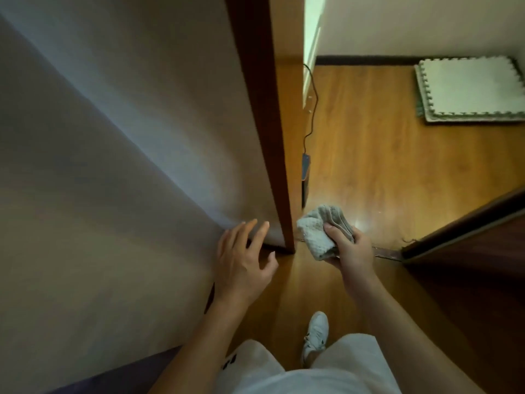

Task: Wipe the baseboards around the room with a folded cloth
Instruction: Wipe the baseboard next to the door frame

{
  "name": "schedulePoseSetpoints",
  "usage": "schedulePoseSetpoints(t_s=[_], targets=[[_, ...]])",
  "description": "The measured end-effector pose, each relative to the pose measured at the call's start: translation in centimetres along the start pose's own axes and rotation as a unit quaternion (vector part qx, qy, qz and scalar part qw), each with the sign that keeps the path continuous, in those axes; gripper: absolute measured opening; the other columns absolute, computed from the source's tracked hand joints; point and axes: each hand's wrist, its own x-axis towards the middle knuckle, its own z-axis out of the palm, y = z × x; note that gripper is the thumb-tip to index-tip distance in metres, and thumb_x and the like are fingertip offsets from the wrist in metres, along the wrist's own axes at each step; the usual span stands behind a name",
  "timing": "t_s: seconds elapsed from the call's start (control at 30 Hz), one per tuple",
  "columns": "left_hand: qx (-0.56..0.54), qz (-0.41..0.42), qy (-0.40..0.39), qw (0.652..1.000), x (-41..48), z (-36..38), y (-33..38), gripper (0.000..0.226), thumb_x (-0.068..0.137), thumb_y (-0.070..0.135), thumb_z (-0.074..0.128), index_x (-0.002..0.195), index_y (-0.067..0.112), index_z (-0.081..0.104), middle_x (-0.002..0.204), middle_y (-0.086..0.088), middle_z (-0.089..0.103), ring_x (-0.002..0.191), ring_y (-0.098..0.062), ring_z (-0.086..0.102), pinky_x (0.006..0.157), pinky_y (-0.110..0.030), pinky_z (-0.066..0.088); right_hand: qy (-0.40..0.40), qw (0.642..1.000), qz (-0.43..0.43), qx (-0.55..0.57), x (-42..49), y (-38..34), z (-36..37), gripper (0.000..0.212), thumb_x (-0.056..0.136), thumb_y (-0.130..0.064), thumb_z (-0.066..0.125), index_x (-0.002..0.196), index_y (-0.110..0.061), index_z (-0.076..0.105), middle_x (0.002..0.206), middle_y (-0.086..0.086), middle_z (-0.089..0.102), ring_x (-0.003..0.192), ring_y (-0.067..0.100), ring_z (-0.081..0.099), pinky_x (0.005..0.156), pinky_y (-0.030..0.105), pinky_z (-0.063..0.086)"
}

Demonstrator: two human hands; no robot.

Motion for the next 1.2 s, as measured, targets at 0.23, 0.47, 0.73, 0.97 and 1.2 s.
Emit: schedulePoseSetpoints(t_s=[0.23,0.47,0.73,0.97,1.2], targets=[[-0.009,0.099,-0.043,0.994,4.3,1.7,4.4,0.061,0.089,0.044,0.060,0.146,0.026,0.049,0.146,-0.003,0.051,0.138,-0.023,0.043,0.113,-0.051,0.038,0.127,0.990,-0.009,0.059,0.6,-0.4,-5.5,0.016,0.083,-0.020,0.076,0.097,-0.018,0.069,0.087,0.005,0.076,0.079,0.024,0.074,0.054,0.032,0.056],[-0.004,0.267,-0.076,0.961,9.6,3.9,7.0,0.061,0.087,0.040,0.064,0.144,0.024,0.052,0.145,-0.004,0.052,0.138,-0.025,0.044,0.115,-0.050,0.034,0.240,0.965,-0.023,0.098,0.6,-0.5,-7.9,0.026,0.083,-0.021,0.076,0.107,-0.017,0.068,0.097,0.006,0.074,0.081,0.018,0.074,0.056,0.030,0.056],[-0.045,0.430,-0.123,0.893,16.7,6.4,10.6,0.054,0.088,0.039,0.062,0.138,0.019,0.059,0.139,-0.005,0.057,0.132,-0.026,0.050,0.110,-0.051,0.039,0.388,0.903,-0.074,0.173,0.7,-1.7,-7.6,0.033,0.085,-0.022,0.074,0.116,-0.016,0.066,0.104,0.005,0.073,0.089,0.015,0.072,0.059,0.026,0.056],[-0.043,0.549,-0.166,0.818,18.4,7.9,14.8,0.058,0.090,0.045,0.054,0.144,0.021,0.053,0.143,-0.003,0.054,0.132,-0.024,0.047,0.108,-0.047,0.040,0.486,0.837,-0.102,0.232,-1.7,-0.5,-7.4,0.036,0.083,-0.028,0.076,0.118,-0.021,0.065,0.105,-0.001,0.073,0.094,0.013,0.071,0.066,0.027,0.057],[-0.017,0.618,-0.193,0.762,17.4,9.3,20.5,0.063,0.090,0.052,0.041,0.146,0.024,0.048,0.149,-0.002,0.047,0.138,-0.023,0.041,0.112,-0.045,0.036,0.553,0.770,-0.111,0.296,-4.4,1.4,-10.1,0.028,0.081,-0.026,0.078,0.107,-0.027,0.067,0.099,-0.004,0.075,0.090,0.012,0.072,0.065,0.028,0.058]])
